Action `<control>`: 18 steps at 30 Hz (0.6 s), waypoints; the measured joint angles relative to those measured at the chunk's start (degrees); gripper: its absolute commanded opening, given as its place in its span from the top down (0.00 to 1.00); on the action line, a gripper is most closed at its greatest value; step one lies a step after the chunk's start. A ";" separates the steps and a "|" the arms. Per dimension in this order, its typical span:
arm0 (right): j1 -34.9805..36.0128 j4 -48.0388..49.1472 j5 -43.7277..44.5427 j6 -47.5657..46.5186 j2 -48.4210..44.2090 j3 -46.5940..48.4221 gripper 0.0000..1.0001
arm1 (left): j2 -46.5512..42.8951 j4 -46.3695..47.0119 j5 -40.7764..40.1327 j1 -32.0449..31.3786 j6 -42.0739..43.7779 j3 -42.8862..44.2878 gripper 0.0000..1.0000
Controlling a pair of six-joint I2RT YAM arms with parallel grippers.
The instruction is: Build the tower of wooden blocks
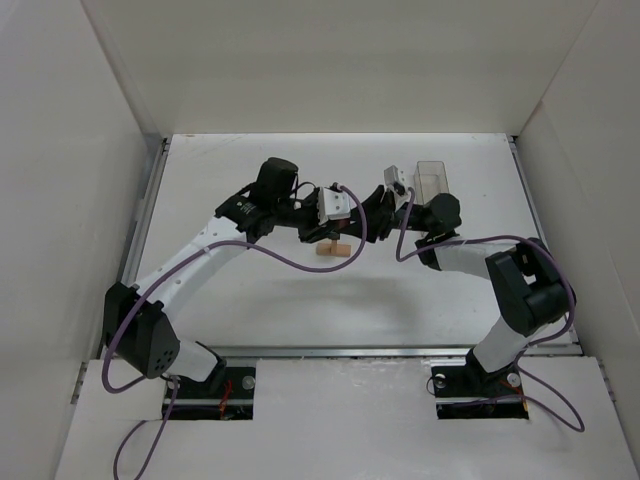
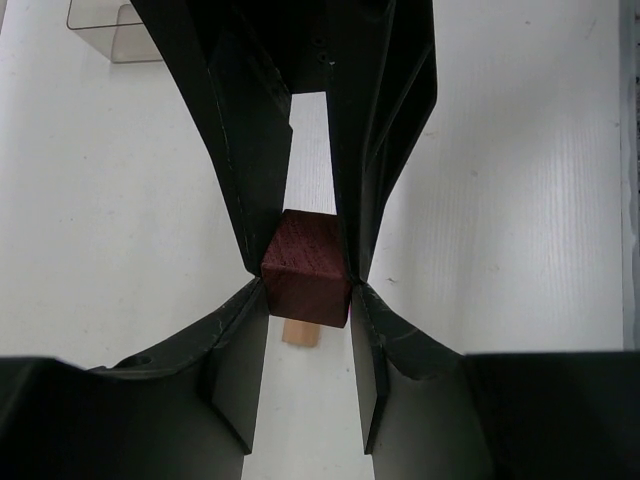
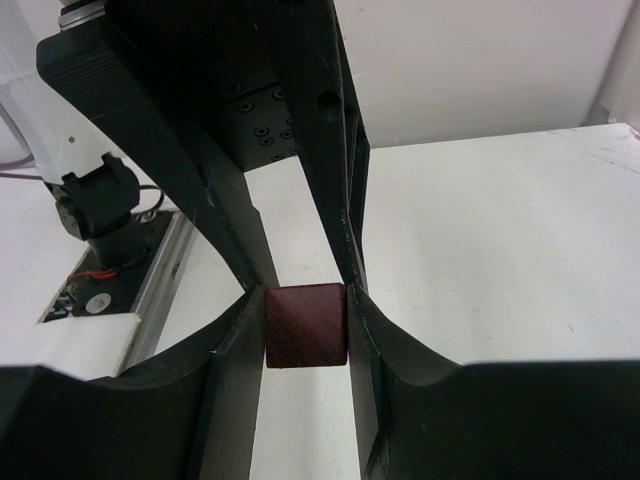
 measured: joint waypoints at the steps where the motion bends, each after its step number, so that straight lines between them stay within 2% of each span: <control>1: -0.02 0.02 0.02 0.02 0.00 0.00 1.00 | 0.00 0.04 -0.04 0.00 -0.07 0.00 0.80; 4: -0.04 0.02 0.02 0.02 0.00 0.00 1.00 | 0.00 0.09 -0.09 0.00 -0.22 0.00 0.98; 7: -0.04 0.02 0.04 0.33 0.00 0.00 0.70 | 0.00 0.15 -0.37 0.00 -0.35 0.00 1.00; 8: -0.04 0.00 0.15 0.50 0.00 0.00 0.62 | 0.00 0.17 -0.52 0.00 -0.37 0.00 1.00; 10: -0.07 0.00 0.37 1.25 0.00 0.00 0.39 | 0.00 0.31 -0.76 0.00 -0.33 0.00 1.00; 11: -0.04 0.04 0.37 1.81 0.00 0.00 0.24 | 0.00 0.63 -1.46 0.00 -0.07 0.00 1.00; 12: -0.02 0.13 0.15 2.36 -0.09 0.00 0.00 | 0.00 0.98 -2.25 0.00 0.15 0.00 1.00; 18: -0.42 0.17 0.44 3.50 -0.61 0.02 0.00 | -0.02 4.20 -5.27 0.00 3.50 -2.12 1.00</control>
